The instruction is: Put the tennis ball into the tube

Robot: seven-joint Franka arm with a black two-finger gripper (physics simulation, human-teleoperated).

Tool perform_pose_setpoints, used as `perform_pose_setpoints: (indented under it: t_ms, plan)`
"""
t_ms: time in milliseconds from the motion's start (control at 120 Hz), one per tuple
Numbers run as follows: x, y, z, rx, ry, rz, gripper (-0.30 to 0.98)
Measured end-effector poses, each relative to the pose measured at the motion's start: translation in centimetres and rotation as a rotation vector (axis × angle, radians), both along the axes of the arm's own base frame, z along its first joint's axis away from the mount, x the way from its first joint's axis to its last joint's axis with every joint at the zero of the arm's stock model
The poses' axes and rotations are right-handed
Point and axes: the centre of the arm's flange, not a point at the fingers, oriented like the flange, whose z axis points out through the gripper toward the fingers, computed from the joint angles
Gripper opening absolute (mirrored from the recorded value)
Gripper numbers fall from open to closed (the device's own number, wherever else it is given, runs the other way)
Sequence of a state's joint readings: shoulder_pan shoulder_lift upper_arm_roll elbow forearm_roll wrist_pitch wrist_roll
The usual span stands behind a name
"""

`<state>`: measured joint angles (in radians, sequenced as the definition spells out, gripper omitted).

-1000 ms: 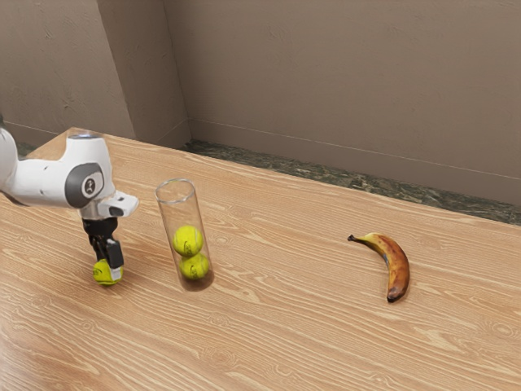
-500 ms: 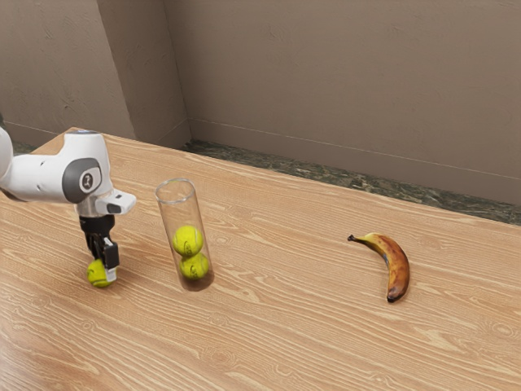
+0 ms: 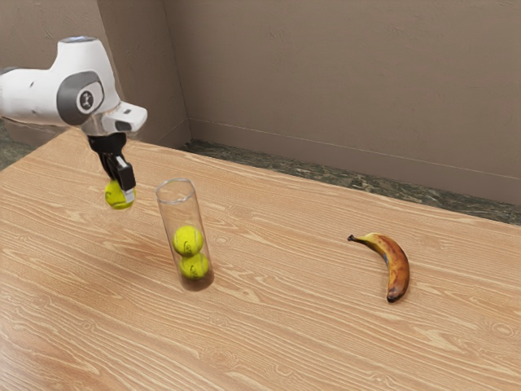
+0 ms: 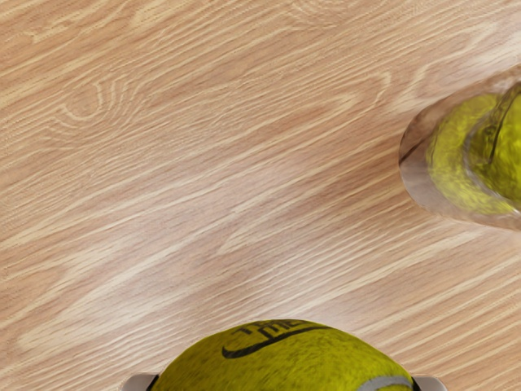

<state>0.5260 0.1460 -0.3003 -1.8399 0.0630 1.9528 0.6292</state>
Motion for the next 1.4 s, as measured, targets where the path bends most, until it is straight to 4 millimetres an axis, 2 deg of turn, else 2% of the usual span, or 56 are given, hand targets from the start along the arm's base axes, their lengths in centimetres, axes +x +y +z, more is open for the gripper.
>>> perform_pose_setpoints:
  t_ms: [142,217,283,425,533,600,750,900,1133,1300,1400]
  plan:
    - [2.2,-3.4,5.2,0.002,-0.091,-0.051,0.18]
    - [3.0,-5.6,7.3,-0.011,-0.129,-0.079,0.18]
    - [3.5,-7.0,8.3,-0.022,-0.150,-0.097,0.18]
    - [4.4,-8.2,7.4,-0.051,-0.136,-0.109,0.19]
    - [5.0,-10.2,7.4,-0.068,-0.139,-0.135,0.21]
    - [5.2,-10.3,7.0,-0.076,-0.132,-0.131,0.22]
    - [4.6,-11.7,8.0,-0.073,-0.135,-0.138,0.25]
    - [3.6,-12.6,7.7,-0.069,-0.099,-0.142,0.26]
    - [3.2,-13.3,7.2,-0.080,-0.063,-0.148,0.49]
    - [2.5,-13.6,8.8,-0.067,-0.066,-0.151,0.60]
    - [1.3,-14.5,12.6,-0.032,-0.102,-0.164,0.63]
